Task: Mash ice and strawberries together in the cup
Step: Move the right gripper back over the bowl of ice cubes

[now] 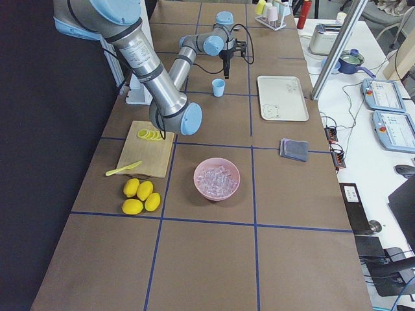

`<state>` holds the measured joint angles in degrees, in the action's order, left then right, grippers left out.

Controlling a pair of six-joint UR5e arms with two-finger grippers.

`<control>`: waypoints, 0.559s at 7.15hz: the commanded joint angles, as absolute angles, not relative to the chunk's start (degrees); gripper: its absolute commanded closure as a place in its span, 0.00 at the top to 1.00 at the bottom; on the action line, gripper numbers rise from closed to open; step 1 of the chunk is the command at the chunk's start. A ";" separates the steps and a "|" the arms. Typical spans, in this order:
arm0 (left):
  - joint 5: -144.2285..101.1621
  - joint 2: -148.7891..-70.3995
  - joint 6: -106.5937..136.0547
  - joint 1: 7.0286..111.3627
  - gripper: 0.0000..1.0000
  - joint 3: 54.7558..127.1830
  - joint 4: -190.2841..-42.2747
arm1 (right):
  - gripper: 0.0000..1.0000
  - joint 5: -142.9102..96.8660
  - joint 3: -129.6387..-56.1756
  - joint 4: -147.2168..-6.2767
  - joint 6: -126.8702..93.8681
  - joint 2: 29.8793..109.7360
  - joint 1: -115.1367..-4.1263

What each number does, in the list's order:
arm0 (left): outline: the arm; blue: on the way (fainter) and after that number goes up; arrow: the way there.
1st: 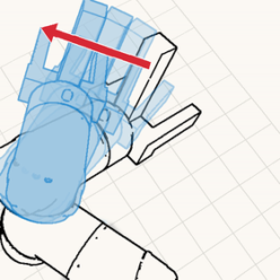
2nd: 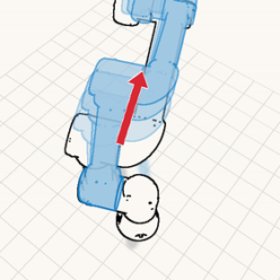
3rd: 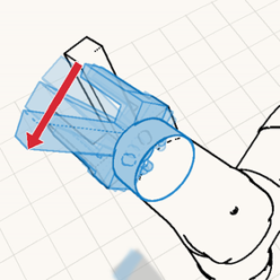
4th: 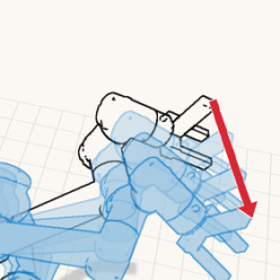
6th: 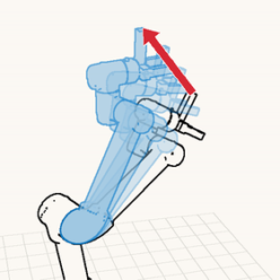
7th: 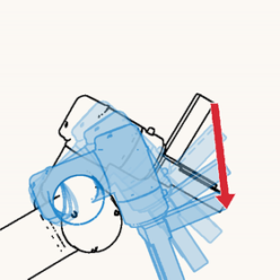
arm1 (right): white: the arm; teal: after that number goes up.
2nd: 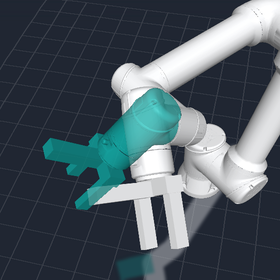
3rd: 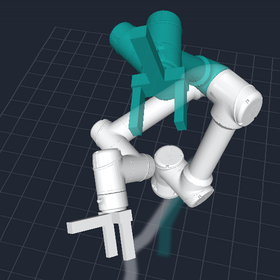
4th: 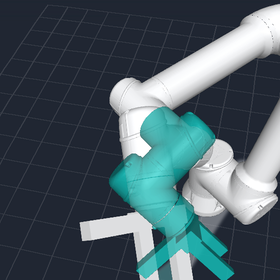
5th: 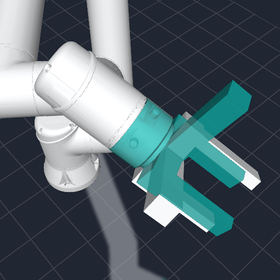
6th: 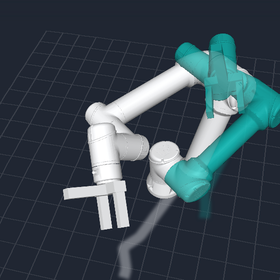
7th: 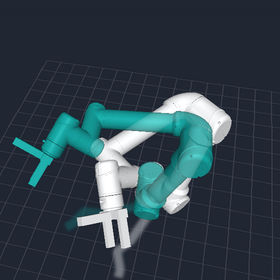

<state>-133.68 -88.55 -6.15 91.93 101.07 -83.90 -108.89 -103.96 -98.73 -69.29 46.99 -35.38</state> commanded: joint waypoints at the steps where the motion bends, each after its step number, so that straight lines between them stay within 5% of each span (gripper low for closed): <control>1: -133.68 -88.77 -6.07 91.93 1.00 101.60 -83.85 | 0.99 -111.51 -115.70 -99.49 -67.17 57.43 -42.86; 4: -133.59 -88.07 -6.06 91.93 1.00 103.26 -83.76 | 0.99 -115.75 -121.62 -98.70 -60.69 70.26 -51.30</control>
<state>-133.64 -88.51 -6.07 91.93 102.34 -83.81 -114.80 -118.79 -99.02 -64.26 64.34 -47.96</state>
